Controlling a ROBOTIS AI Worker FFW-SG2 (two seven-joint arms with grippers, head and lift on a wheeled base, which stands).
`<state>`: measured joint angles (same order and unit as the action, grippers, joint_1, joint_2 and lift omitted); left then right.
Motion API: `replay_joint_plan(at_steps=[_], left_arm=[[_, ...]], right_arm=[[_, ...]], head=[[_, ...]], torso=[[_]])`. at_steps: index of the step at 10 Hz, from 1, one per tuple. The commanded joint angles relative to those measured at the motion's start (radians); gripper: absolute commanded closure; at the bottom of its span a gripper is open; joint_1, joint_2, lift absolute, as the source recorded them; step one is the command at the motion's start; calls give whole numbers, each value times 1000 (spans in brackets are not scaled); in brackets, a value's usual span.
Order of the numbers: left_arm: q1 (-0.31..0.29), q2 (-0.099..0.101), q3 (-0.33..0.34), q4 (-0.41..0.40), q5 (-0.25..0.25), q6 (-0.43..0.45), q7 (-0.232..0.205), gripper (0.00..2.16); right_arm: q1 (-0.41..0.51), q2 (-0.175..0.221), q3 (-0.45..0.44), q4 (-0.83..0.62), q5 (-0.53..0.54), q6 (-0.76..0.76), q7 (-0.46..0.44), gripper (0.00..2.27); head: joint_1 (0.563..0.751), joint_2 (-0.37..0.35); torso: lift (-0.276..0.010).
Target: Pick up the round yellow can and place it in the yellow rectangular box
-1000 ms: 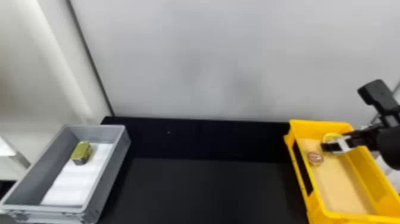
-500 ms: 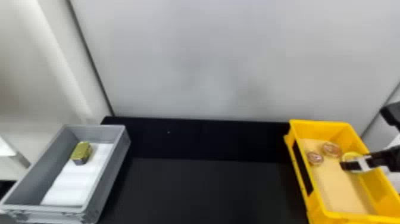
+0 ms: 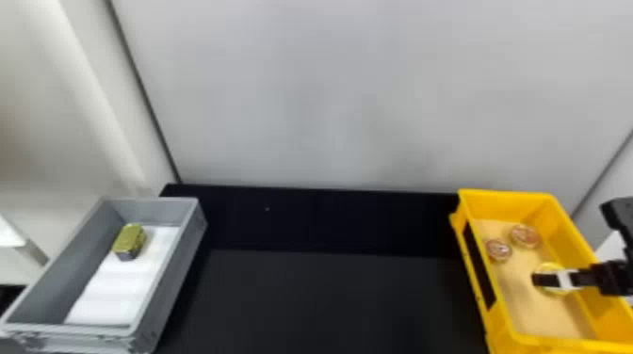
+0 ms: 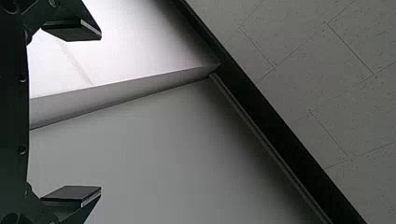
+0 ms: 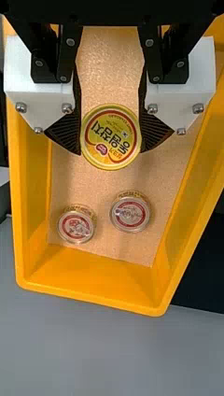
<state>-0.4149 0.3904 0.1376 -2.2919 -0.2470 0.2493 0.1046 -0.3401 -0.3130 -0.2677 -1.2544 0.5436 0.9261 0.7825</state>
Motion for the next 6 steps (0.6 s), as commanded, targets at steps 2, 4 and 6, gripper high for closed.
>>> replay_joint_plan(at_steps=[2, 4, 6], left_arm=[[-2, 2, 0, -1, 0, -5, 0, 114], [-2, 2, -1, -3, -1, -5, 1, 114], [-5, 2, -1, -5, 0, -5, 0, 114]], right_arm=[[-46, -9, -10, 136, -158, -25, -109, 702], [-50, -14, -22, 171, -188, -28, -135, 704], [-43, -14, -31, 188, -198, -14, -149, 704]], head=[[663, 54], [663, 54], [663, 54]], torso=[[-10], [-10], [-10]])
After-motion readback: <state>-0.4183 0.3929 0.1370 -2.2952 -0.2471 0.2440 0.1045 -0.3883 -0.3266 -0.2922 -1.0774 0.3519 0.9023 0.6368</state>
